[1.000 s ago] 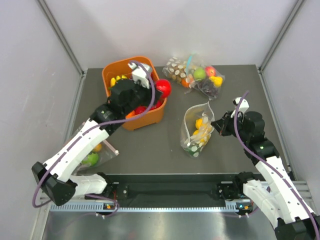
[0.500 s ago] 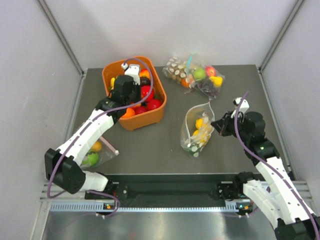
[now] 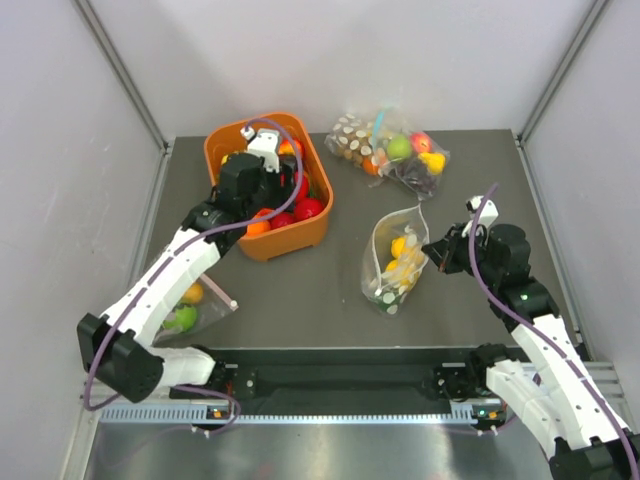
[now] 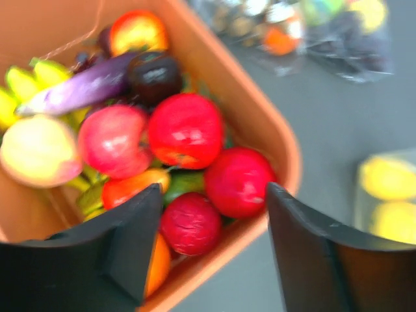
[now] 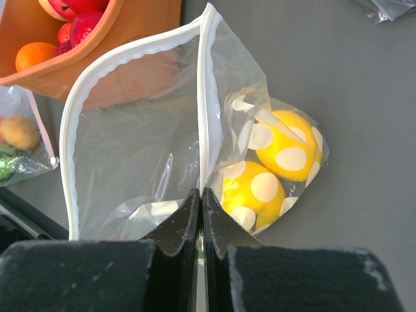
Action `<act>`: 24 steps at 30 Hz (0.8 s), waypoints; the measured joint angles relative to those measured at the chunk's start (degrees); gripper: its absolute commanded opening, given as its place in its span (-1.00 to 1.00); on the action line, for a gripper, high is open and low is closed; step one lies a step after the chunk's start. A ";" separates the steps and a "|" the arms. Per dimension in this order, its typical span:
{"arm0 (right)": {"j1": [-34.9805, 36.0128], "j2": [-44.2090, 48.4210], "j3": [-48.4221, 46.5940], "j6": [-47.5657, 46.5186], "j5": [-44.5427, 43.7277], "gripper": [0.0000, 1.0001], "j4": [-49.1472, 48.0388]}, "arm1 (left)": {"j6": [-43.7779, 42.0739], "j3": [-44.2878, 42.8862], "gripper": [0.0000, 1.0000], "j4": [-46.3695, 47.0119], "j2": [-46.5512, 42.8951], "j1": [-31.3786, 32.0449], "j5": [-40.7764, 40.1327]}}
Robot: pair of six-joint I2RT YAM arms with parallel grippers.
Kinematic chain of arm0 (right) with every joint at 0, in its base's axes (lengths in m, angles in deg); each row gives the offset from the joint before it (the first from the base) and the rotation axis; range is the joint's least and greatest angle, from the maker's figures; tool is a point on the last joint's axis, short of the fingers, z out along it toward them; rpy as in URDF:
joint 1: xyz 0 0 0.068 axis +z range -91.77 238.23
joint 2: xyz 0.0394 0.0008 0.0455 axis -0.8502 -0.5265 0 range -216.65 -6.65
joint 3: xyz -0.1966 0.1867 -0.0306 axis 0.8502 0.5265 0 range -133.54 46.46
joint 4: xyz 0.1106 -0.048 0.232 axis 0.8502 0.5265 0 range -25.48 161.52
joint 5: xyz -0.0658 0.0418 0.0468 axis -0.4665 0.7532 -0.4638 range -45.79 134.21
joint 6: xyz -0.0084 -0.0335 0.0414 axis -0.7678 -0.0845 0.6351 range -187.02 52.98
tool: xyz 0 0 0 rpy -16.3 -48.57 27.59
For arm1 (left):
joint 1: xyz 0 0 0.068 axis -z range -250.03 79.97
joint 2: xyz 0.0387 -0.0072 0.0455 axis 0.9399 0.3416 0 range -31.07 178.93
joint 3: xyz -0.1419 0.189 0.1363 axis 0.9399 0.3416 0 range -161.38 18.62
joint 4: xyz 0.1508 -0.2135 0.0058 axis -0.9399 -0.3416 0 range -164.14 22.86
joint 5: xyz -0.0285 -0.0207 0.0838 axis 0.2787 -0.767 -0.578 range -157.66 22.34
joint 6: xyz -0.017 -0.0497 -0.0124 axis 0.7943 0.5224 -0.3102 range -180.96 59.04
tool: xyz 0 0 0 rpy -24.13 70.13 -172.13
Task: Open the zip-top bag and remove the fake food
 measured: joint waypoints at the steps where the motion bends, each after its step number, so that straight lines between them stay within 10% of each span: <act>1: 0.00 0.00 0.00 0.02 0.00 -1.00 0.00 | -0.33 0.04 0.48 0.00 -1.03 1.03 0.35; 13: 0.00 -0.02 0.00 0.02 0.04 -1.00 0.61 | -0.57 -2.25 0.36 4.70 -2.12 26.03 8.63; 24: 0.00 1.29 -0.09 0.00 0.76 -1.00 2.86 | 4.79 -3.37 0.33 12.76 12.76 32.46 14.71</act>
